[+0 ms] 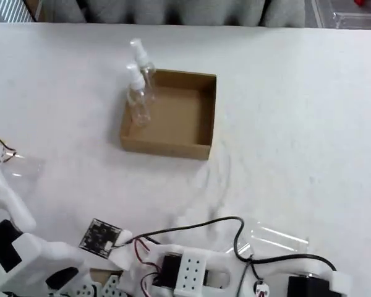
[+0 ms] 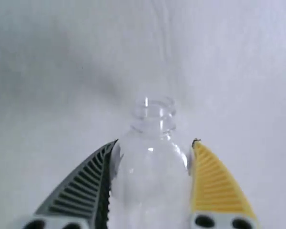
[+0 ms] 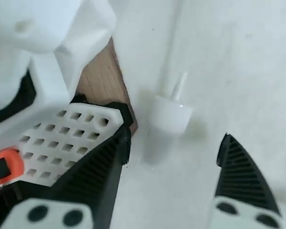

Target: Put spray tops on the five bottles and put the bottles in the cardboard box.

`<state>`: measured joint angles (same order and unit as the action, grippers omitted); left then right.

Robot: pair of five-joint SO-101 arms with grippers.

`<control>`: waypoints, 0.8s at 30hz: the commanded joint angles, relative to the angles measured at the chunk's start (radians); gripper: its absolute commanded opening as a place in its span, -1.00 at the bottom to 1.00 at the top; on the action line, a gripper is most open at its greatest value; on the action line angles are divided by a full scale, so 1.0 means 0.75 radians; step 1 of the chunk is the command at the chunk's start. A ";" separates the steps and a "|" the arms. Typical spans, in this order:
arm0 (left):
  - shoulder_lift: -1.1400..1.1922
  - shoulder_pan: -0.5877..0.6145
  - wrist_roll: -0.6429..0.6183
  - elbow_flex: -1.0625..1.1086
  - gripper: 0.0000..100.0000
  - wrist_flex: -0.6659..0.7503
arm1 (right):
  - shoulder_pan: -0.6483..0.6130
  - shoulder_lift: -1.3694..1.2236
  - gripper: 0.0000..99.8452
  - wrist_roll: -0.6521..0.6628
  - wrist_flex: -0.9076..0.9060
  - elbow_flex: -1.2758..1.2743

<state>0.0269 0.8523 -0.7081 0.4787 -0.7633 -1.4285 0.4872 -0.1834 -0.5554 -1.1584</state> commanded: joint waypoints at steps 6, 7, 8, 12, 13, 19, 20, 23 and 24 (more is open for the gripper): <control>-0.015 0.026 -0.014 -0.074 -0.96 -0.012 | 0.087 -0.216 -0.73 -0.002 0.087 0.133; -0.015 0.026 -0.014 -0.074 -0.96 -0.012 | 0.097 -0.216 -0.83 0.000 0.089 0.135; -0.015 0.026 -0.014 -0.074 -0.96 -0.012 | 0.111 -0.212 -0.91 0.014 0.089 0.137; -0.015 0.017 -0.014 -0.072 -0.96 -0.025 | 0.199 -0.177 -0.94 0.063 0.083 0.137; -0.015 0.013 -0.014 -0.074 -0.96 -0.045 | 0.222 -0.161 -0.97 0.063 0.079 0.137; -0.134 -0.093 -0.002 -0.037 -0.96 -0.147 | 0.343 -0.011 -0.97 0.074 -0.099 0.135; -0.179 -0.114 -0.002 -0.016 -0.96 -0.158 | 0.373 0.024 -0.97 0.078 -0.132 0.135; -0.339 -0.189 -0.002 0.082 -0.96 -0.164 | 0.482 0.132 -0.97 0.217 -0.253 0.135; -0.398 -0.220 -0.002 0.121 -0.96 -0.164 | 0.525 0.169 -0.97 0.282 -0.296 0.135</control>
<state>-0.1220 0.7511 -0.7081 0.5324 -0.8753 -1.1139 0.5255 -0.0760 -0.6966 -1.0971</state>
